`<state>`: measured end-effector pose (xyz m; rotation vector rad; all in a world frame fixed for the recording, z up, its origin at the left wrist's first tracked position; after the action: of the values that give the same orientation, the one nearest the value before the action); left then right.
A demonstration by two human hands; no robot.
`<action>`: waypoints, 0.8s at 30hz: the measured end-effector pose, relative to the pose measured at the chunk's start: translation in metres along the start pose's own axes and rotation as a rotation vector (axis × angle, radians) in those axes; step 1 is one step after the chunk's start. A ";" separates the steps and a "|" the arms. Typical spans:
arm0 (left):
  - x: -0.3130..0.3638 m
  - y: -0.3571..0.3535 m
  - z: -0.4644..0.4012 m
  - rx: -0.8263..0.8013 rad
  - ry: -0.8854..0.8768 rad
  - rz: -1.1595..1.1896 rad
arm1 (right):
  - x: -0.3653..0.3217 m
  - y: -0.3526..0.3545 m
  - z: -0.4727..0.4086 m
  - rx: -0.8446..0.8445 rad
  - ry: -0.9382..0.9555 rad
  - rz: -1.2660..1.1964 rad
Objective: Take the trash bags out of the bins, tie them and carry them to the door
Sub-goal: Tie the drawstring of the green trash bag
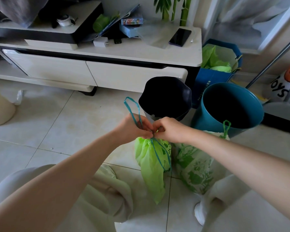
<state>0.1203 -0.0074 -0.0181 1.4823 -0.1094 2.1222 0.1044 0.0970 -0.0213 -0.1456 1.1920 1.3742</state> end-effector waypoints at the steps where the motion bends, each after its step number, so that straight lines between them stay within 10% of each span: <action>1: 0.001 0.000 -0.001 0.009 -0.007 -0.032 | 0.000 0.001 0.000 0.005 -0.004 -0.025; 24: 0.032 -0.025 0.012 0.102 -0.305 -0.855 | 0.029 -0.012 0.001 -0.100 -0.145 -0.629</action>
<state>0.1345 0.0221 0.0092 1.5246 0.4512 1.2295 0.1077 0.1137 -0.0477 -0.4440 0.8525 0.8699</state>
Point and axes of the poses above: each hand's wrist, its own z-axis away from the middle knuckle, its own y-axis out of the back of the hand, x = y × z, the point moved 9 cm from there along -z, towards the middle knuckle, and after that the axes turned 14 degrees about -x, right-handed, at the moved point
